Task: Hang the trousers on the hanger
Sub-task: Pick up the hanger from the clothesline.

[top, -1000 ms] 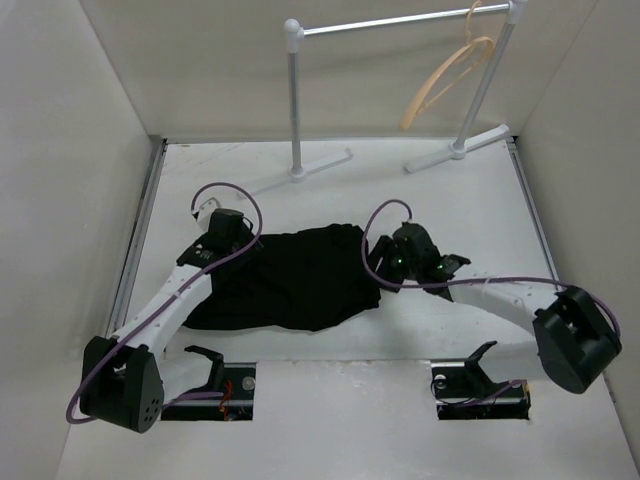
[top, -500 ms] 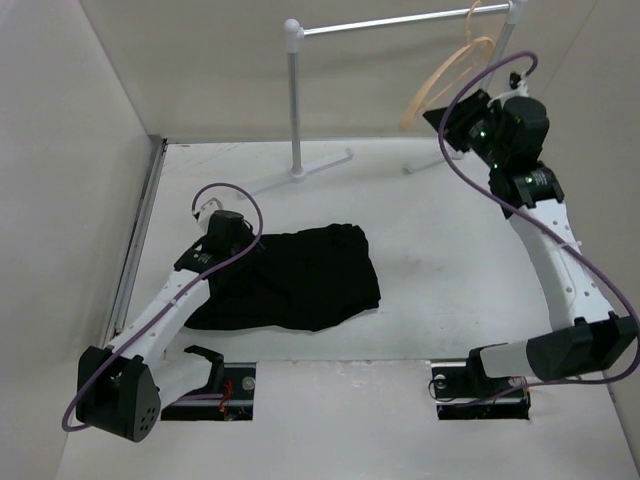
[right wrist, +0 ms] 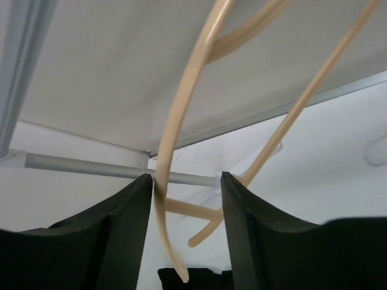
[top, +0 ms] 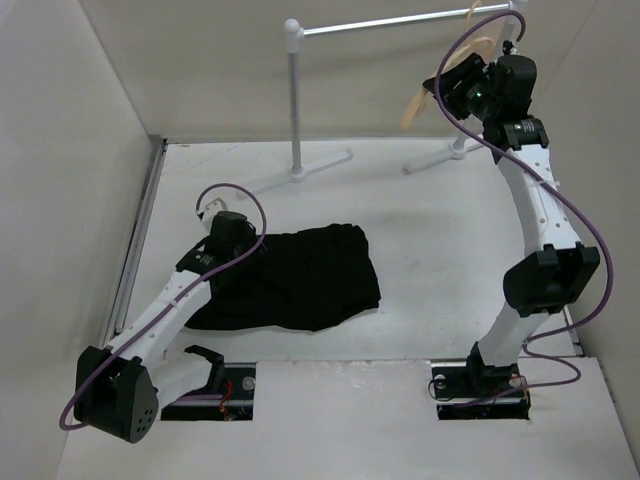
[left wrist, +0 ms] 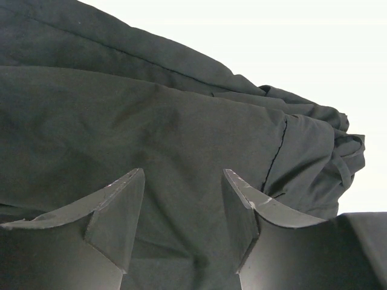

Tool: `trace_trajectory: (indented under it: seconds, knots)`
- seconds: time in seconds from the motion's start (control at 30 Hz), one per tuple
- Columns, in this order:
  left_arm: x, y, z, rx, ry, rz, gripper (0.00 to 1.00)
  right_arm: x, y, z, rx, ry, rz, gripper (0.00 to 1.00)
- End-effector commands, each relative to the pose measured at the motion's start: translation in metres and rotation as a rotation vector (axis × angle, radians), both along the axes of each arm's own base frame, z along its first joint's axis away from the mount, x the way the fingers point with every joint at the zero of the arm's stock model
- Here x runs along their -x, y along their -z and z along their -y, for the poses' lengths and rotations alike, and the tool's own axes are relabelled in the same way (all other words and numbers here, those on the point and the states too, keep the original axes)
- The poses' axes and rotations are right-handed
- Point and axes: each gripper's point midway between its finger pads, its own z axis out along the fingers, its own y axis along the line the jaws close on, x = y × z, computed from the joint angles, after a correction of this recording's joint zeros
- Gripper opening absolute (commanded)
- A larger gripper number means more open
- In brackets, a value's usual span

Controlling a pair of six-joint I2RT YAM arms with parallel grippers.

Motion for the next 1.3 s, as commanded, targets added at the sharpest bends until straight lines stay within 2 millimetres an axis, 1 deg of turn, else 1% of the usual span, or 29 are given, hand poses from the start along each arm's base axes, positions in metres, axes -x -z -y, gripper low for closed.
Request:
trace_trajectory:
  seconds: [0.0, 0.1, 0.17, 0.33, 0.4, 0.43, 0.53, 0.7, 0.77, 0.83, 1.0, 1.07, 1.13, 1.27]
  knots:
    - [-0.007, -0.013, 0.002, 0.017, 0.001, 0.038, 0.51, 0.002, -0.037, -0.002, -0.001, -0.037, 0.095, 0.53]
    - [-0.008, -0.009, 0.005, 0.017, 0.004, 0.028, 0.51, -0.003, -0.039, -0.011, -0.016, -0.085, 0.117, 0.42]
    - [-0.009, -0.007, 0.006, 0.02, 0.004, 0.026, 0.51, -0.003, -0.042, -0.014, -0.022, -0.101, 0.132, 0.38]
    - [-0.008, -0.005, 0.007, 0.035, -0.006, 0.033, 0.51, -0.008, -0.047, -0.018, -0.034, -0.127, 0.165, 0.33]
    - [-0.007, -0.004, 0.007, 0.033, -0.004, 0.028, 0.51, -0.008, -0.049, -0.019, -0.045, -0.136, 0.167, 0.24]
    - [-0.007, -0.004, 0.007, 0.035, -0.004, 0.03, 0.51, -0.007, -0.051, -0.019, -0.045, -0.139, 0.173, 0.21]
    - [-0.007, -0.009, 0.008, 0.039, -0.004, 0.041, 0.51, -0.001, -0.061, -0.021, -0.046, -0.155, 0.201, 0.15]
    - [-0.011, -0.02, 0.01, 0.049, -0.002, 0.063, 0.52, 0.016, -0.088, -0.024, -0.04, -0.181, 0.278, 0.13]
    - [-0.012, -0.022, 0.011, 0.056, 0.003, 0.066, 0.52, 0.023, -0.092, -0.026, -0.037, -0.19, 0.288, 0.13]
    - [-0.013, -0.025, 0.013, 0.062, 0.006, 0.07, 0.53, 0.03, -0.091, -0.026, -0.031, -0.196, 0.289, 0.12]
    - [-0.016, -0.039, 0.02, 0.1, 0.018, 0.09, 0.54, 0.052, -0.076, -0.028, -0.015, -0.21, 0.297, 0.12]
    - [-0.019, -0.05, 0.025, 0.138, 0.03, 0.105, 0.54, 0.063, -0.071, -0.031, -0.009, -0.236, 0.307, 0.12]
    - [-0.023, -0.06, 0.031, 0.165, 0.043, 0.115, 0.55, 0.07, -0.064, -0.031, -0.01, -0.241, 0.291, 0.12]
    - [-0.032, -0.089, 0.043, 0.194, 0.074, 0.152, 0.56, 0.083, -0.047, -0.032, -0.011, -0.252, 0.263, 0.12]
